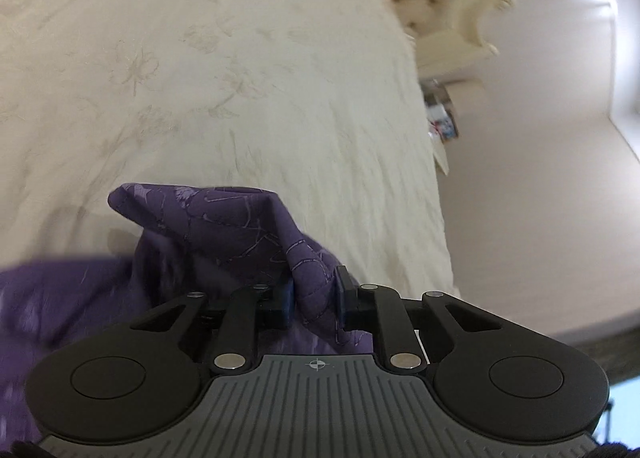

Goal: Fold large clothes
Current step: 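Fold the hood over the jacket body with the right gripper while the left gripper holds the hem, then lay the folded hood down and open both grippers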

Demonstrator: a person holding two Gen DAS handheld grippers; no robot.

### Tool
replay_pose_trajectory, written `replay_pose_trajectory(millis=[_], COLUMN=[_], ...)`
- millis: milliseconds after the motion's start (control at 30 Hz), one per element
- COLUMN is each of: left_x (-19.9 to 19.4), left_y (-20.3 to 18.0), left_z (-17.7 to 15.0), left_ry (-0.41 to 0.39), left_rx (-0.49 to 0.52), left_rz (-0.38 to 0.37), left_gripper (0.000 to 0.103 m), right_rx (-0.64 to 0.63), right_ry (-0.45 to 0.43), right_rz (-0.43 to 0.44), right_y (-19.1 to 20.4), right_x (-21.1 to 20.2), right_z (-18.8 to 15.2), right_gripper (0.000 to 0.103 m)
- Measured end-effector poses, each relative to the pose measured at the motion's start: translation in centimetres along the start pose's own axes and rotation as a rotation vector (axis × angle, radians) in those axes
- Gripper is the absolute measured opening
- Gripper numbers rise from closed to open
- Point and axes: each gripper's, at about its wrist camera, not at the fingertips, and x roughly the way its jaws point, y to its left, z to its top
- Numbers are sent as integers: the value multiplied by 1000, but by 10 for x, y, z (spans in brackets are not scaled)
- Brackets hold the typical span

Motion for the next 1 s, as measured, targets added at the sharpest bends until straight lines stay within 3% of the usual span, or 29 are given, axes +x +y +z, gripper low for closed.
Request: replay_pose_trajectory(millis=[100, 300, 433, 500, 533, 600, 667, 767, 833, 900, 1000], left_x=[-20, -15, 5, 13, 12, 5, -6, -20, -20, -12, 3], left_y=[7, 49, 77, 84, 84, 79, 67, 52, 50, 56, 67], left_z=[-47, -141, -180, -185, -185, -180, -174, -158, -143, -128, -109], left_ry=[-4, 50, 117, 141, 146, 145, 133, 82, 51, 34, 19], left_rx=[-9, -4, 31, 73, 94, 128, 201, 308, 323, 293, 228], left_rz=[2, 130, 237, 279, 285, 290, 299, 313, 327, 348, 364], left_gripper=[18, 18, 19, 19, 19, 20, 21, 31, 36, 43, 43], right_rx=[-34, -61, -6, 63, 120, 274, 480, 775, 919, 1004, 1067], right_ry=[34, 178, 285, 346, 359, 351, 301, 228, 218, 208, 224], right_rz=[52, 147, 178, 181, 175, 152, 116, 69, 40, 18, -4], right_y=[28, 88, 114, 114, 111, 96, 76, 42, 27, 19, 14], right_x=[-17, -18, -4, 4, 5, 0, -12, -19, -13, 0, 21], right_z=[-15, -59, -87, -97, -101, -104, -107, -116, -125, -131, -138], right_gripper=[12, 14, 23, 21, 25, 42, 66, 67, 67, 67, 67])
